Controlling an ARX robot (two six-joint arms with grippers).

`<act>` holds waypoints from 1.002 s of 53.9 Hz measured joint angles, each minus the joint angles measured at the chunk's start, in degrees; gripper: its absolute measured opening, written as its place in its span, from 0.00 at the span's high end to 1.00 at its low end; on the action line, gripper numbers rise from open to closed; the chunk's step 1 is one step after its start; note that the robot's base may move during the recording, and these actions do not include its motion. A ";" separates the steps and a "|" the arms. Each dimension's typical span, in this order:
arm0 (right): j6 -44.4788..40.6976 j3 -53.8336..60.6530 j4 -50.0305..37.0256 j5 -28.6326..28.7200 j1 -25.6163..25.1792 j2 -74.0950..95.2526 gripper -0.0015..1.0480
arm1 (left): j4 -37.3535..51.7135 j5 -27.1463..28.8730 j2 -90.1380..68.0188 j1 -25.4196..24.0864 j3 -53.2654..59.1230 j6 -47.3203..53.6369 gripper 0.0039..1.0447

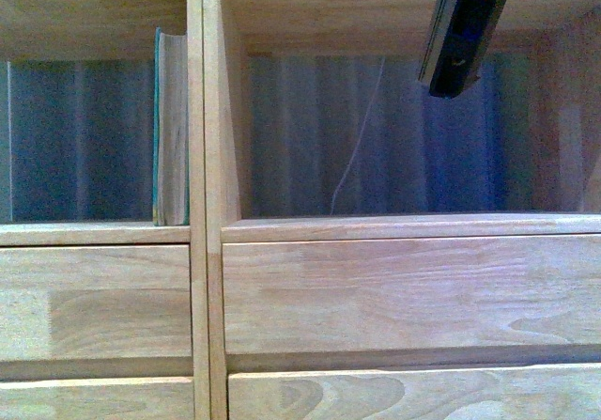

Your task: Organize books on shelf

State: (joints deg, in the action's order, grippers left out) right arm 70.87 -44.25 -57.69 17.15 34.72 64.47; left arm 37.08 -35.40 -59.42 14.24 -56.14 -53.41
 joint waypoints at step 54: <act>-23.50 12.02 19.52 -4.72 -19.26 -16.22 0.07 | -17.59 12.37 4.87 -21.11 -4.35 19.30 0.94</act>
State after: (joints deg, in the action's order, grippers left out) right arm 47.37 -32.23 -38.17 12.43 15.46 48.25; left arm 19.49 -23.03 -54.54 -6.87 -60.49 -34.11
